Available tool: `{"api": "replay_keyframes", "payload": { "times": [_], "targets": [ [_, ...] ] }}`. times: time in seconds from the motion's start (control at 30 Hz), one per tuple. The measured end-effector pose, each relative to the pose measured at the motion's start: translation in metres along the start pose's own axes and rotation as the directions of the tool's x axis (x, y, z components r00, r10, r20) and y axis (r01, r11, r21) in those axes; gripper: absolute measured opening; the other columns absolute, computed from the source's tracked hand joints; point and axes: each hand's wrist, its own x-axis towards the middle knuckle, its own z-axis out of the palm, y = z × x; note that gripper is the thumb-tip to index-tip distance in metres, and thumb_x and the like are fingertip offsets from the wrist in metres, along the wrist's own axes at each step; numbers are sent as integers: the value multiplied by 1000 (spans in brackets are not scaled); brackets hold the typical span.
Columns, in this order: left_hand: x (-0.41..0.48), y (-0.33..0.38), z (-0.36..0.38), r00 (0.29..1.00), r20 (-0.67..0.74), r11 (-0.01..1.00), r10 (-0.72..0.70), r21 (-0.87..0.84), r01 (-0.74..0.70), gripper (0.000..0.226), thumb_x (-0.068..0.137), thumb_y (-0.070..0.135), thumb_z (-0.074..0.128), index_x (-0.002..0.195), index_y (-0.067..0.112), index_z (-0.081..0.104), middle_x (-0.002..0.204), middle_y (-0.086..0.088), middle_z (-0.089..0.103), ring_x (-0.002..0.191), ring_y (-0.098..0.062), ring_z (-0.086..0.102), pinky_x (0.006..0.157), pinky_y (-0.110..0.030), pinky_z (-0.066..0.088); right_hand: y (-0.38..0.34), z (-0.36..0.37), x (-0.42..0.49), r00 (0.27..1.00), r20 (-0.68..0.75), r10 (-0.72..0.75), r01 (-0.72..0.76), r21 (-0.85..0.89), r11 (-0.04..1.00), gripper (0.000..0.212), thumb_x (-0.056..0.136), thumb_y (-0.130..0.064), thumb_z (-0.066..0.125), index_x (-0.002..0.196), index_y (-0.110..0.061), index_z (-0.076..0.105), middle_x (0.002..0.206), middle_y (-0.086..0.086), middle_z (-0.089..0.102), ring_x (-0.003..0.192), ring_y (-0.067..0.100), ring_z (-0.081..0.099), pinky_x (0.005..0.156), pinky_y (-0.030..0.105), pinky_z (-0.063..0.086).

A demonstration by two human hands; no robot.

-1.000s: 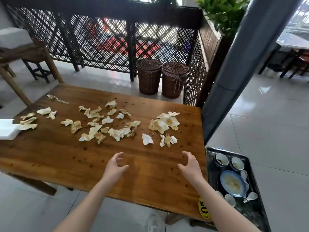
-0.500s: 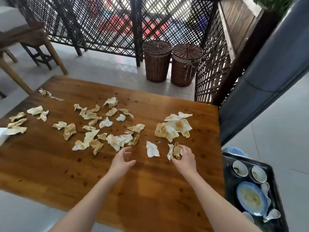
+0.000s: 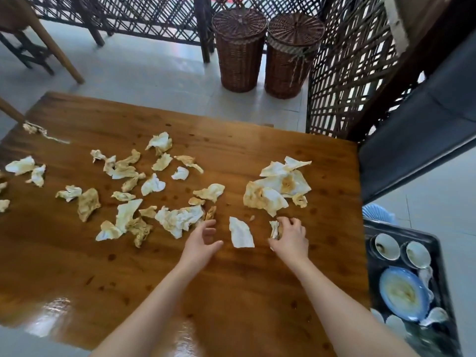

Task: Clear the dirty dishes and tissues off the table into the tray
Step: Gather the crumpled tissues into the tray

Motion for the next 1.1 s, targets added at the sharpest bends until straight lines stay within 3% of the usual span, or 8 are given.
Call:
{"api": "replay_keyframes", "payload": {
  "times": [0.17,0.27,0.4,0.6,0.7,0.8,0.9,1.1],
  "targets": [
    [25,4,3,997,64,996,44,72,-49,54,85,18,72,133,29,49,122,3,56,110,-12,55,84,-20,46,-2,4,0,997,-80,23,-21,32,999,44,81,-11,65,118,-30,50,119,-1,45,111,18,45,86,32,49],
    [31,6,11,984,133,975,121,172,-143,54,84,18,73,132,28,50,125,4,55,112,-9,52,87,-18,44,-2,5,-1,993,-98,60,-46,135,990,37,82,2,58,104,-28,52,105,-6,43,106,16,46,73,23,44],
    [38,7,23,947,242,908,213,310,-283,60,83,17,74,136,28,48,135,5,46,126,-13,44,104,-24,39,2,-2,-3,983,-165,84,-45,228,973,35,83,1,60,100,-29,51,102,-8,41,102,13,46,77,22,44],
    [46,14,40,895,345,720,281,541,-435,68,79,22,78,138,34,46,150,0,33,138,-21,30,112,-37,31,17,-19,-11,967,-212,138,-70,299,952,34,83,-1,61,101,-28,53,104,-4,46,98,13,49,75,25,48],
    [51,14,46,903,338,713,267,562,-421,55,80,26,77,130,34,55,150,-2,33,140,-22,27,113,-39,29,28,-23,-19,962,-217,165,-88,326,941,33,83,-2,61,101,-29,53,105,-3,48,95,14,51,75,27,51],
    [54,11,48,912,309,704,270,583,-406,31,81,22,76,109,32,67,150,-3,36,140,-22,29,112,-38,30,38,-25,-28,957,-217,193,-109,348,931,34,83,-1,62,100,-30,52,106,-4,47,95,13,50,78,27,50],
    [56,10,47,925,249,751,286,542,-378,12,84,20,73,93,28,71,145,-4,43,136,-23,35,108,-35,34,45,-25,-35,951,-226,209,-116,367,923,35,82,0,62,100,-29,53,104,-4,47,94,13,50,77,25,48],
    [72,39,41,908,189,806,375,419,-419,8,85,15,71,89,22,70,135,-5,49,128,-23,41,102,-35,36,48,-32,-42,946,-243,215,-103,404,909,32,83,1,62,101,-25,55,105,-2,49,92,12,50,72,19,42]
  ]
}}
